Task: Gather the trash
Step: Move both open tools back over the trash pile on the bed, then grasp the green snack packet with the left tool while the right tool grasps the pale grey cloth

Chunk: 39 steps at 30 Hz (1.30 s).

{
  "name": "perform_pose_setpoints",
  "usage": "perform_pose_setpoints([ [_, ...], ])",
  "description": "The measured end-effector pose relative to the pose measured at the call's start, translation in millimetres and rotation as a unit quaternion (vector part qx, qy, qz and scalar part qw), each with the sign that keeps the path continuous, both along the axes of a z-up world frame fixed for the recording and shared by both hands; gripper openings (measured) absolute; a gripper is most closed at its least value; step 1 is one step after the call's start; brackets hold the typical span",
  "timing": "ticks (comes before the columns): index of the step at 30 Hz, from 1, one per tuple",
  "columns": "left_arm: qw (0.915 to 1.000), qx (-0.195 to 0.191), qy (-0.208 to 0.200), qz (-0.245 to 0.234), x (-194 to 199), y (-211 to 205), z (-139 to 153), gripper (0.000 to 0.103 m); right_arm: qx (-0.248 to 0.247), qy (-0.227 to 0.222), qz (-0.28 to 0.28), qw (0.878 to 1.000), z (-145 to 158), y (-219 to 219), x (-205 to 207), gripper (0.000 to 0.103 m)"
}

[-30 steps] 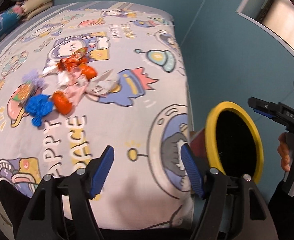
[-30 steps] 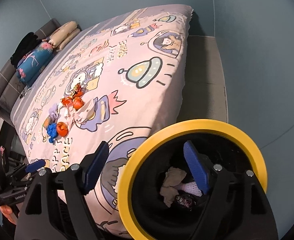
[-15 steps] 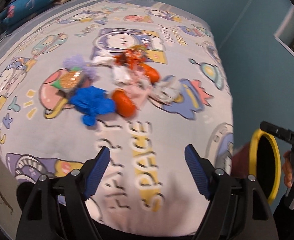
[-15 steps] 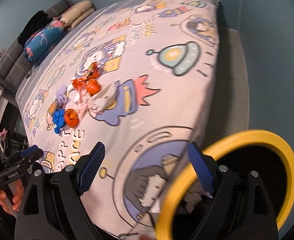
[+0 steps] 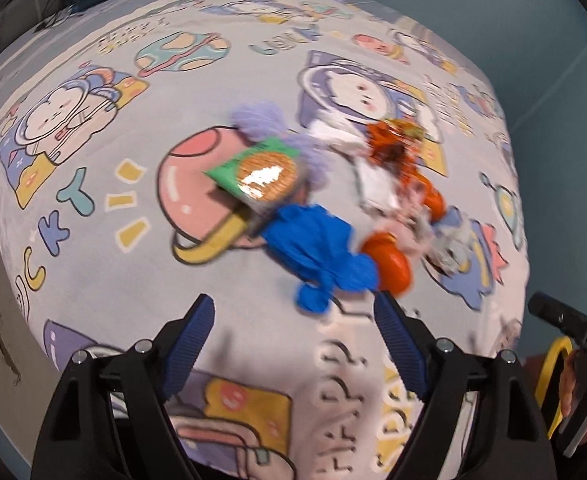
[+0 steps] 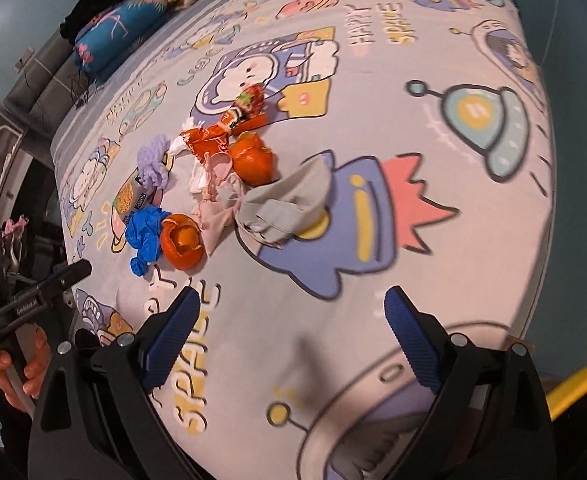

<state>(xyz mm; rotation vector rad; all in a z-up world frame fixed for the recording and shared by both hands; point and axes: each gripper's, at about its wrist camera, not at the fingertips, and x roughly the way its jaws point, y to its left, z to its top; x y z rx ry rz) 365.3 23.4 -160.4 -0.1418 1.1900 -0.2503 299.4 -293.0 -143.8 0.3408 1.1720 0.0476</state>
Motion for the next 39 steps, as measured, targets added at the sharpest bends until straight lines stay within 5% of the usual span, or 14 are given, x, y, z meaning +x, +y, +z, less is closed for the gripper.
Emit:
perform_pose_setpoints([
  [13, 0.9988, 0.046, -0.002, 0.019, 69.1, 12.4, -16.5, 0.078, -0.035, 0.028, 0.028, 0.999, -19.0, 25.3, 49.1, 0.090],
  [30, 0.9976, 0.066, 0.019, -0.005, 104.3, -2.8, -47.5, 0.078, -0.048, 0.081, 0.005, 0.995, -44.7, 21.8, 93.9, 0.089],
  [39, 0.9980, 0.051, 0.034, -0.014, 108.1, -6.6, -59.4, 0.058, -0.068, 0.093, -0.002, 0.993, -69.5, 25.1, 101.3, 0.079],
])
